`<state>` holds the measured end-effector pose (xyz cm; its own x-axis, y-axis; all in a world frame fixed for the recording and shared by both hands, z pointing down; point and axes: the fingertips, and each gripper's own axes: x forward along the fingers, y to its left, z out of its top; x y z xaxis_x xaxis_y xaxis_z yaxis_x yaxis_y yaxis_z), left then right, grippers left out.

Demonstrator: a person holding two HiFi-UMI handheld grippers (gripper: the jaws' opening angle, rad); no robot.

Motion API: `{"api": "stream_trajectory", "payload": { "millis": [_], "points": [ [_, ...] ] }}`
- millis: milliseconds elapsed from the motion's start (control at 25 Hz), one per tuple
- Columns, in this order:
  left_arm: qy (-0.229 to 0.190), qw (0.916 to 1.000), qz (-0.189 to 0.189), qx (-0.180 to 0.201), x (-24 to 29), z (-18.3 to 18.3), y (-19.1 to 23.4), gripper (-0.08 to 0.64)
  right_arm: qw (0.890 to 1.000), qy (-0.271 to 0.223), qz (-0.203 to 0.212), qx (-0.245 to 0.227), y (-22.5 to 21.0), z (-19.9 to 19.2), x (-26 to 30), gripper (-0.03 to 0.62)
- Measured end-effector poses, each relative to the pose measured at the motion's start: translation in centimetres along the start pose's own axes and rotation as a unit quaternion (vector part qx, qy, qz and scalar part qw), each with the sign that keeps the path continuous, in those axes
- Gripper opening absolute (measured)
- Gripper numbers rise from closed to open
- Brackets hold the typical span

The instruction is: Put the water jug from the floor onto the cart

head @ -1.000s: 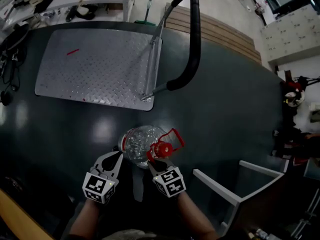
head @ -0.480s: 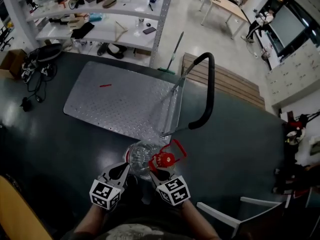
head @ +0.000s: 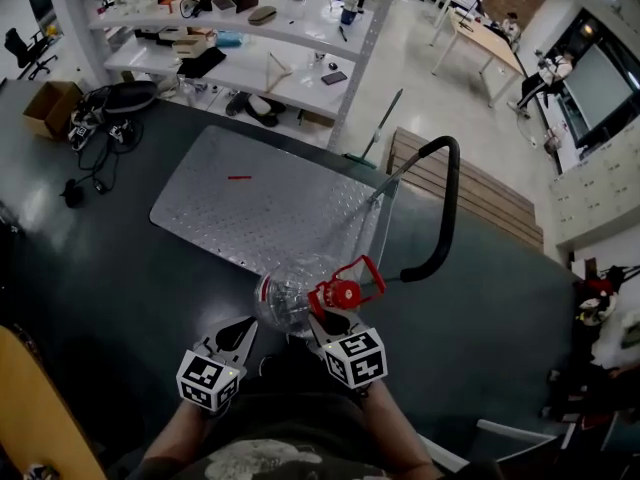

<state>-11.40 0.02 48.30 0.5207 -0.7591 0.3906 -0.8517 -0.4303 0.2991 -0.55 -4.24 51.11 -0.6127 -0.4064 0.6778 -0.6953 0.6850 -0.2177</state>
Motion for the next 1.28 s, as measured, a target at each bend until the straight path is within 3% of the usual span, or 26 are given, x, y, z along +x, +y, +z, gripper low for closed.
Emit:
{"api": "stream_trajectory", "payload": {
  "millis": [240,480,760,1000,1280],
  "points": [
    [-0.013,0.9993,0.036,-0.001,3.6,3.1,4.1,0.006,1.000,0.015,0.024,0.002,-3.3,2.2,4.6,0.035],
    [-0.005,0.9987,0.045,0.022,8.3,8.1,8.2,0.007,0.998,0.036,0.059,-0.013,-6.1,6.9,9.5,0.035],
    [-0.011,0.9955,0.092,0.018,11.9,13.2,13.7,0.006,0.995,0.050,0.086,-0.032,-9.2,11.9,14.2,0.035],
    [-0.011,0.9924,0.121,0.022,13.7,16.2,18.2,0.007,0.996,0.036,0.069,-0.051,-13.0,17.1,17.4,0.035],
    [-0.013,0.9934,0.109,0.032,16.3,18.3,23.0,0.008,0.999,0.037,0.026,-0.018,-15.7,20.0,21.2,0.037]
  ]
}}
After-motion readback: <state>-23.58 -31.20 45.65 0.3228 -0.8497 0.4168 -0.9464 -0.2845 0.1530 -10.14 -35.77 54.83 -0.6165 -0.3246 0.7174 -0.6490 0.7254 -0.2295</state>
